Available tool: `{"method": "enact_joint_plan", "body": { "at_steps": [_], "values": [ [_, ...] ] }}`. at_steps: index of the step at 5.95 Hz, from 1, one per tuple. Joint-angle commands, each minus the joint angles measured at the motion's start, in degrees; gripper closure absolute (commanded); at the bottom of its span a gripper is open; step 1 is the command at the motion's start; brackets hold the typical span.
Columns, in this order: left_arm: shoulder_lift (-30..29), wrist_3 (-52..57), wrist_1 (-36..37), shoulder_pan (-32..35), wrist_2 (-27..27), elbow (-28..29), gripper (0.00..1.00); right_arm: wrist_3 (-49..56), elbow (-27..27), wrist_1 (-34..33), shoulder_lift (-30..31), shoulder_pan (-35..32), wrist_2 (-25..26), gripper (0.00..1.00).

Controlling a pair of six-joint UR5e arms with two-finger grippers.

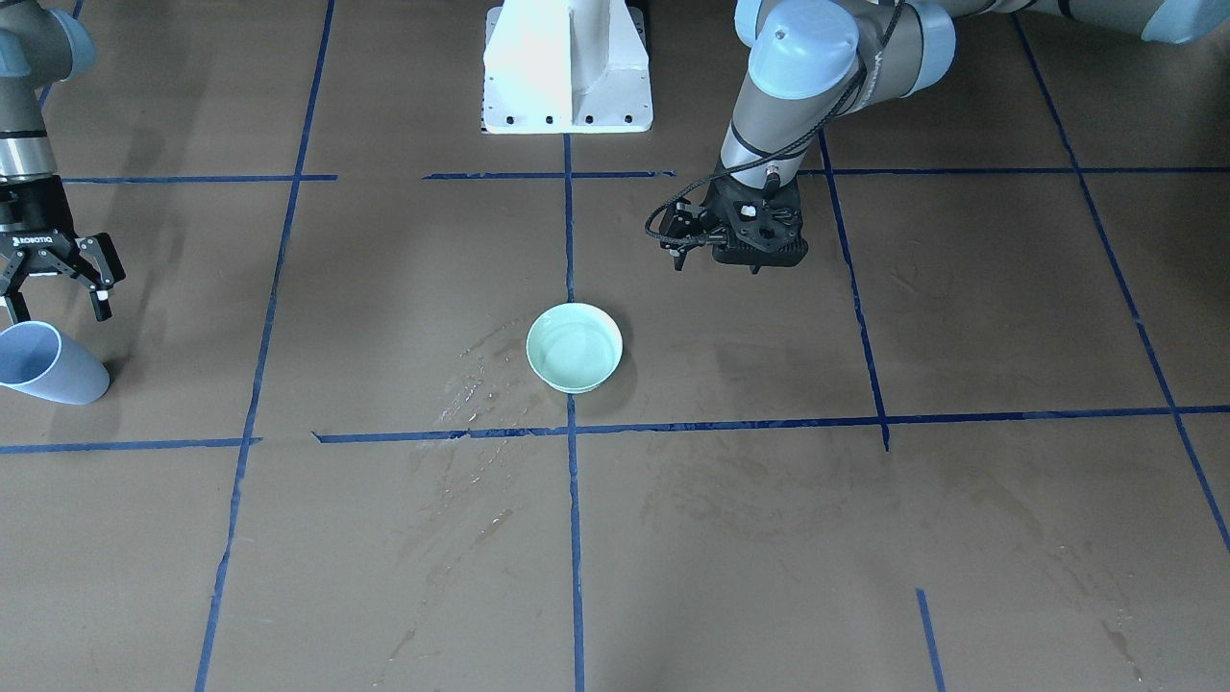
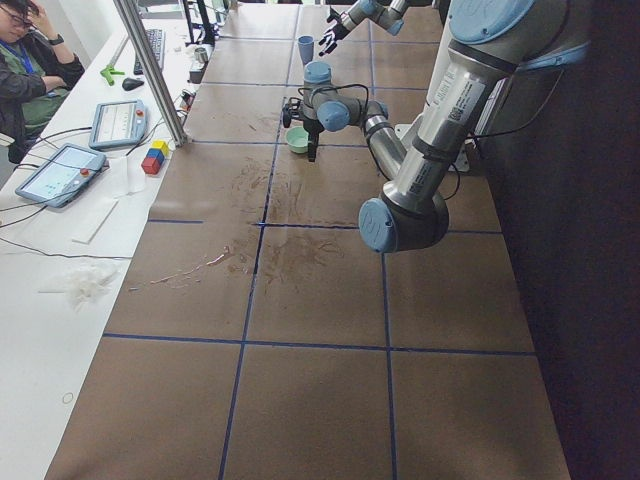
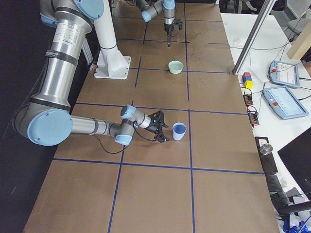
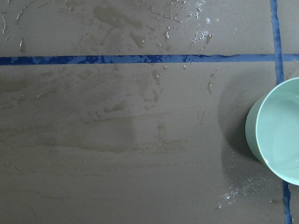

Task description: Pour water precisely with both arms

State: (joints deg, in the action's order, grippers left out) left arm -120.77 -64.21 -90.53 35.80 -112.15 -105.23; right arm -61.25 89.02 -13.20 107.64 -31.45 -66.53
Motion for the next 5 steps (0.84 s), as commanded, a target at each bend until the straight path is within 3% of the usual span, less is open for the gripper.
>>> {"method": "enact_joint_plan", "body": {
  "at_steps": [1, 5],
  "values": [
    [0.0, -0.12, 0.0, -0.03, 0.0, 0.02, 0.0, -0.1, -4.54, 2.13, -3.21, 0.86, 5.51, 0.01],
    [0.0, -0.12, 0.0, -0.12, 0.0, 0.02, 0.0, 0.69, -5.35, 2.13, -5.07, 0.78, 8.43, 0.0]
  ]
}}
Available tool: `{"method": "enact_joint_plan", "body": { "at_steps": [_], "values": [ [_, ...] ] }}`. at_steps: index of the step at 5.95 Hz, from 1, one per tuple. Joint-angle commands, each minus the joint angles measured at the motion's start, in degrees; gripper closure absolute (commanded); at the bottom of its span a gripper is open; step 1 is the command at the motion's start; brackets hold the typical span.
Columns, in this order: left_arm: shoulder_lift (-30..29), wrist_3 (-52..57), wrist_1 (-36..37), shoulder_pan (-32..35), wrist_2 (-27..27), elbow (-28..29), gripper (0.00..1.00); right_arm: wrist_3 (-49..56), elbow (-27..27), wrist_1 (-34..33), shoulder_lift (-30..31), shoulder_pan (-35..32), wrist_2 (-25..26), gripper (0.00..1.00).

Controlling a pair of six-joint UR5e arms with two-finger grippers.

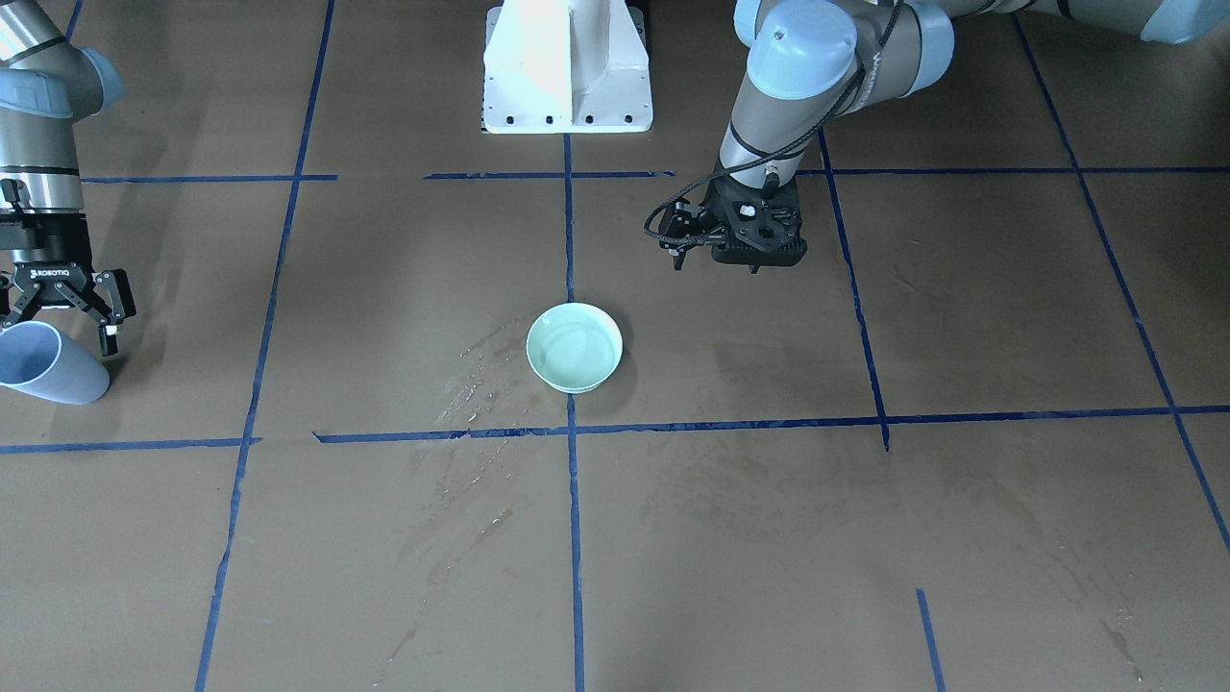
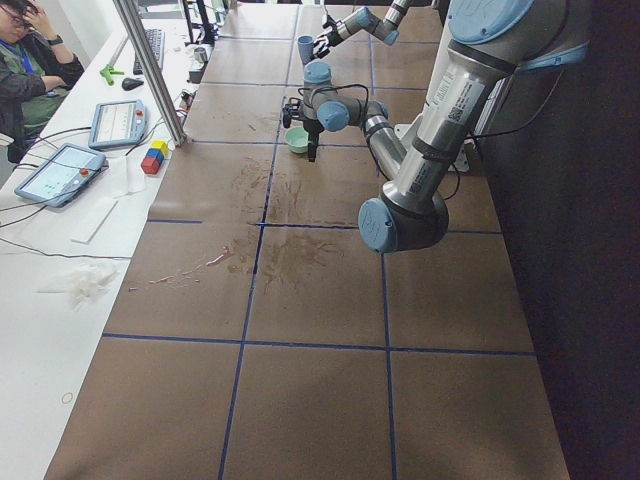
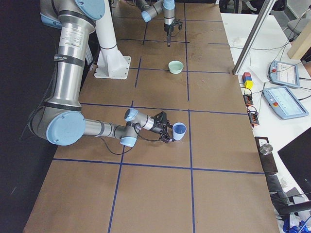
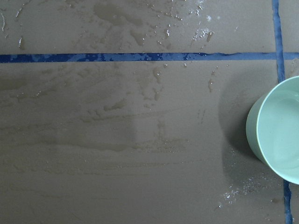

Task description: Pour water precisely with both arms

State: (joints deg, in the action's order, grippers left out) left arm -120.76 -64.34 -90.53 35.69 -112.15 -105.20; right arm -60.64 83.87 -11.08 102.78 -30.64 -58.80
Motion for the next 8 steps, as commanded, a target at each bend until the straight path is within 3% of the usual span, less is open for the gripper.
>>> {"method": "enact_joint_plan", "body": {
  "at_steps": [1, 8],
  "values": [
    [0.0, 0.0, 0.0, 0.0, 0.0, 0.0, 0.0, 0.17, -0.29, 0.0, -0.21, -0.03, 1.23, 0.0],
    [0.09, 0.0, 0.0, 0.0, 0.0, 0.17, 0.0, 0.79, -1.08, -0.17, -1.62, -1.35, 3.87, 0.0]
  ]
}}
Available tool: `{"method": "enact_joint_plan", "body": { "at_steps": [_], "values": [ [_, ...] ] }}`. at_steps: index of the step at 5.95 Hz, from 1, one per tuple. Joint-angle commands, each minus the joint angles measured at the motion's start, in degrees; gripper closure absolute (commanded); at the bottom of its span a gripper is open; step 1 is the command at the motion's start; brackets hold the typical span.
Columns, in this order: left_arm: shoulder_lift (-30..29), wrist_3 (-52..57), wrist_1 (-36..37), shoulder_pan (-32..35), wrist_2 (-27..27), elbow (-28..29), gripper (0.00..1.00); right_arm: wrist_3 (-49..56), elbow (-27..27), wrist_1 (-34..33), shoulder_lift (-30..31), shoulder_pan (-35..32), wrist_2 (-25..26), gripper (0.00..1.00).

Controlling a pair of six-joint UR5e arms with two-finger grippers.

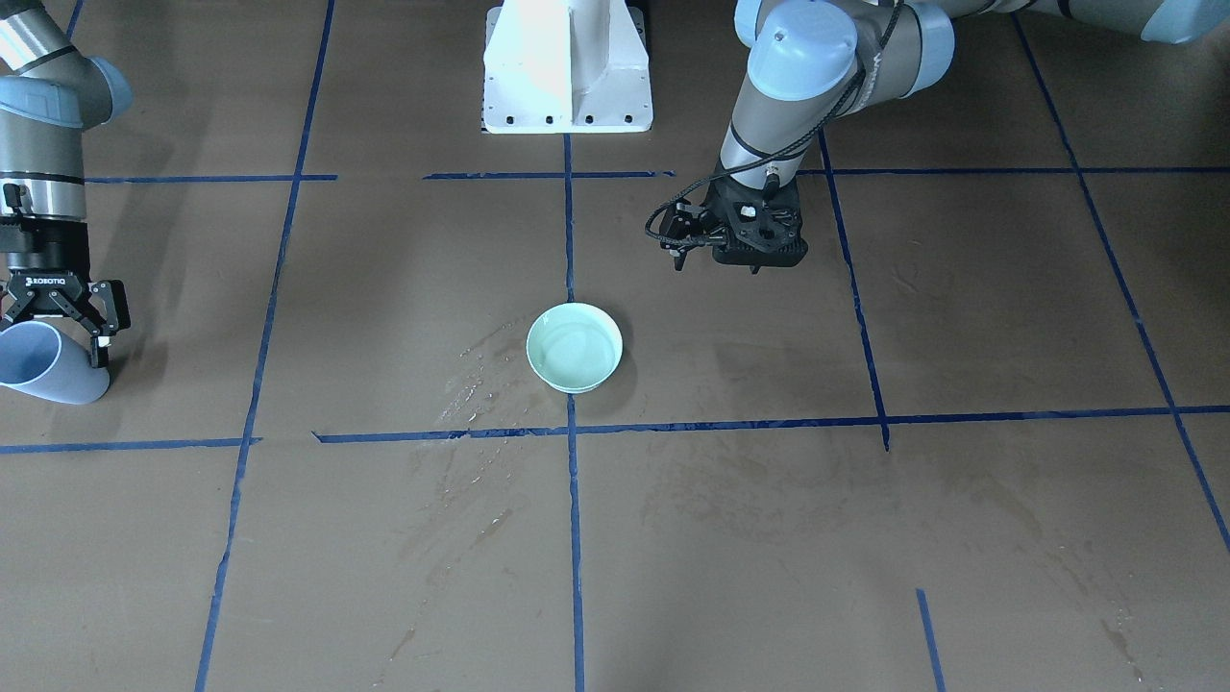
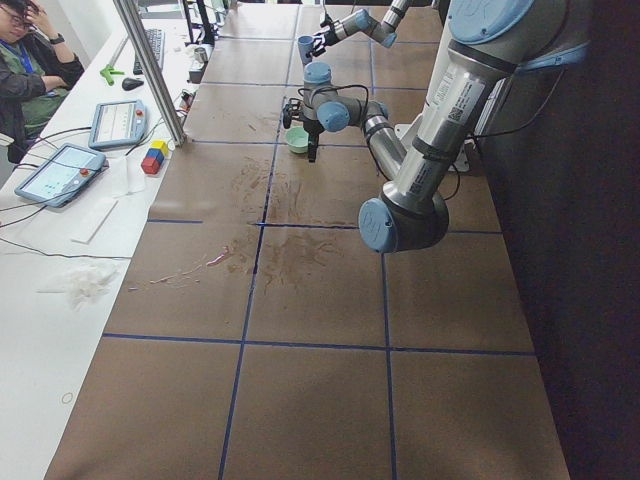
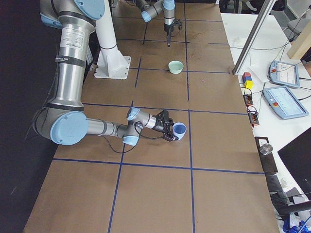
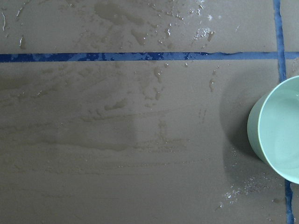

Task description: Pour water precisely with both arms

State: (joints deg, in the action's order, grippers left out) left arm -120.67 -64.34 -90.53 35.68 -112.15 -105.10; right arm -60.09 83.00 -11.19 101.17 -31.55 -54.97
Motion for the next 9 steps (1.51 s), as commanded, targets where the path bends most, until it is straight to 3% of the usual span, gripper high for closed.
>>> {"method": "enact_joint_plan", "body": {
  "at_steps": [1, 3, 7, 9],
  "values": [
    [0.0, 0.0, 0.0, -0.09, 0.0, 0.25, 0.0, 0.32, -0.55, -0.06, -0.01, -0.7, 0.03, 0.0],
    [0.0, 0.0, 0.0, -0.09, 0.0, 0.25, 0.0, 0.15, -0.56, -0.06, -0.18, -0.7, 0.12, 0.01],
    [0.09, 0.0, 0.0, -0.26, 0.09, 0.25, 0.0, 0.32, -0.91, 0.03, -2.47, -1.76, 1.09, 0.75],
    [0.18, 0.0, -0.09, -0.18, 0.09, 0.25, 0.0, 4.07, -0.03, 0.12, -2.9, -2.9, 0.65, 0.86]
  ]
}}
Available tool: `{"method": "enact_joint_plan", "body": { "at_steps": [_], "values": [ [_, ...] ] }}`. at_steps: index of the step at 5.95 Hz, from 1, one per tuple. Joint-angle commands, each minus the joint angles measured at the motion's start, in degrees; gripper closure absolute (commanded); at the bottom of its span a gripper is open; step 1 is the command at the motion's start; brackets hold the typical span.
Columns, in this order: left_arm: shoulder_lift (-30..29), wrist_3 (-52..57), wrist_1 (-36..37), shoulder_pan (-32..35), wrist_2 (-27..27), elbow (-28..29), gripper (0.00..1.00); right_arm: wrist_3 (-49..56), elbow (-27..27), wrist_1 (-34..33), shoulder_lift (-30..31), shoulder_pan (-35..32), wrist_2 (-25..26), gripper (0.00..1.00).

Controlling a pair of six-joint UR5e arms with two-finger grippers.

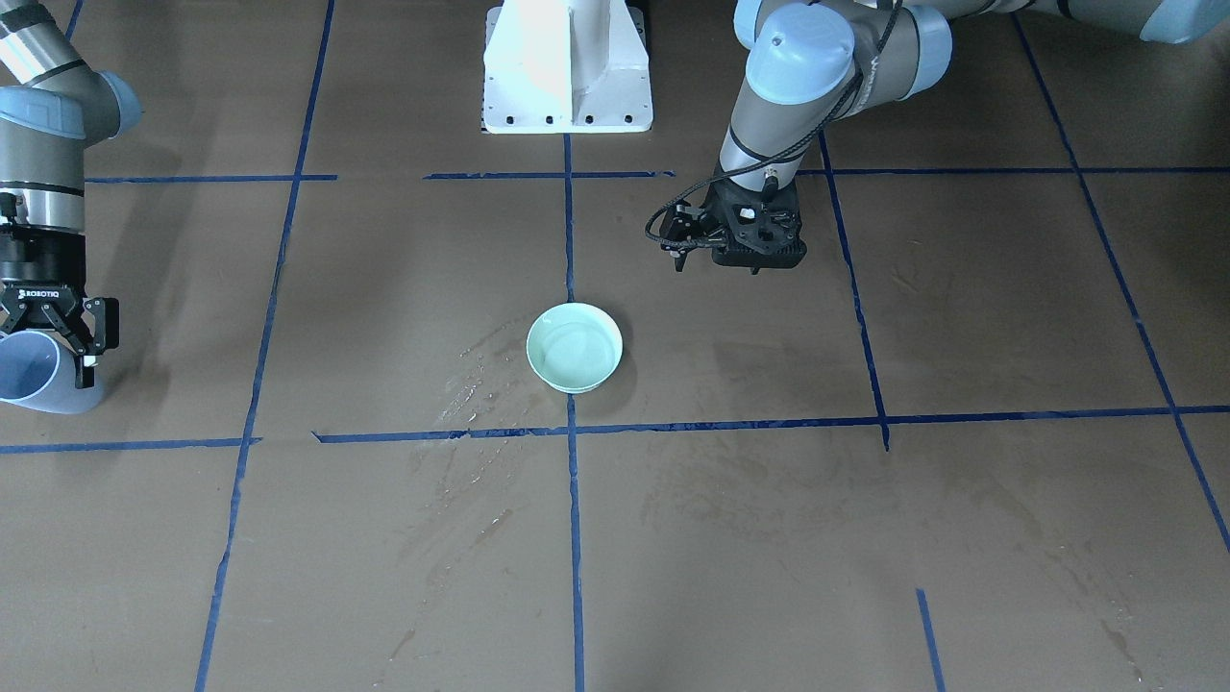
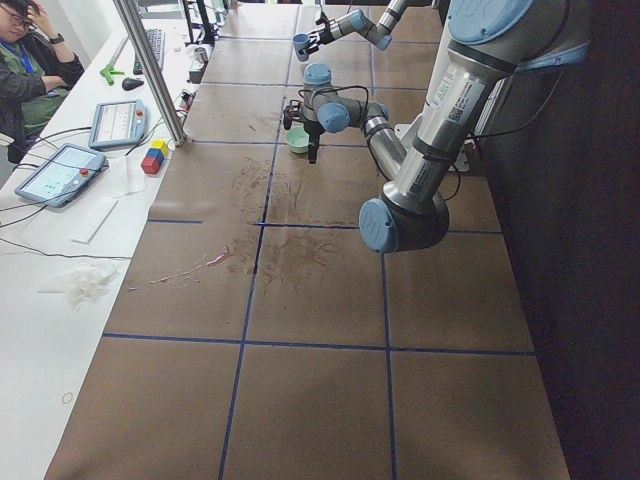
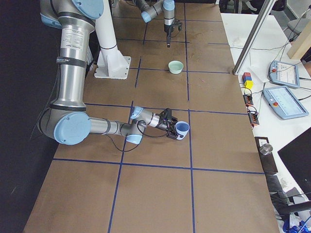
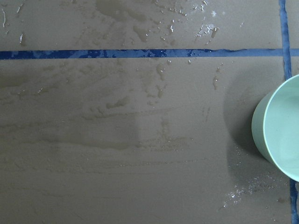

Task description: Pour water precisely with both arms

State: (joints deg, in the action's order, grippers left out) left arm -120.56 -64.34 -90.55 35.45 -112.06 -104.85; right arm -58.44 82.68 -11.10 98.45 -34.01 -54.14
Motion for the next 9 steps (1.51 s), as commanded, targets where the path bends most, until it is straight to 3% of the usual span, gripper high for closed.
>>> {"method": "enact_joint_plan", "body": {
  "at_steps": [1, 3, 4, 6, 9],
  "values": [
    [0.07, 0.09, -0.06, 0.06, 0.0, -0.09, 0.0, 6.71, 2.38, -0.06, -0.97, -0.45, -0.18, 0.9],
    [-0.02, 0.09, -0.06, 0.06, 0.0, -0.09, 0.0, 13.29, 8.17, -0.67, -3.33, -0.36, -0.35, 0.93],
    [-0.02, 0.09, -0.06, 0.06, 0.0, -0.09, 0.0, 17.35, 7.76, -1.02, -5.35, -0.01, -0.7, 0.93],
    [-0.02, 0.09, -0.06, -0.03, 0.0, -0.09, 0.0, 19.14, 8.55, -8.8, -11.58, 0.78, -1.59, 0.97],
    [-0.02, 0.09, -0.06, -0.03, 0.0, -0.18, 0.0, 28.29, 9.96, -11.02, -17.74, 4.11, -0.71, 1.0]
  ]
}}
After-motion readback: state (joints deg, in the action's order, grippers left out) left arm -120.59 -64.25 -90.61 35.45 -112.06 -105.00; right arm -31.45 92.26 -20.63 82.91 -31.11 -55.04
